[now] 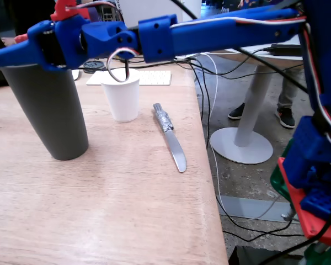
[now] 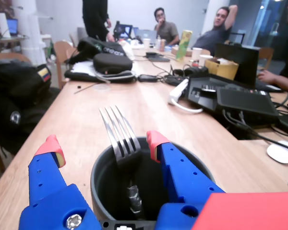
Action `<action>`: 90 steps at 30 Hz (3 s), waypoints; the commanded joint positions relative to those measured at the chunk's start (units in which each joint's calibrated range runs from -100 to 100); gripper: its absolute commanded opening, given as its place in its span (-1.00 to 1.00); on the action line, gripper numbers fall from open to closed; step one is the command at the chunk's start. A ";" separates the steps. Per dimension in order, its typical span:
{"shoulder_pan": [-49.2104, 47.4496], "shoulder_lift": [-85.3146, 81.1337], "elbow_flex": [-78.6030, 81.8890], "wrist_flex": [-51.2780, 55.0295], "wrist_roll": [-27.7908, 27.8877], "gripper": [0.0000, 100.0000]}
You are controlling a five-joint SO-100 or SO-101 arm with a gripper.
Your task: Grab the fork and place it in gray glass
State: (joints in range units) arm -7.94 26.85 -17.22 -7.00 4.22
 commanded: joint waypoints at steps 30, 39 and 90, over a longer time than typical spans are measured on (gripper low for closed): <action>-0.86 -84.82 81.64 5.03 -0.20 -0.25; -2.72 -102.41 98.91 19.23 -0.20 -1.00; -4.92 -124.02 116.85 48.79 -1.32 -1.00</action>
State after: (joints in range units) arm -12.54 -96.71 99.28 41.95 2.71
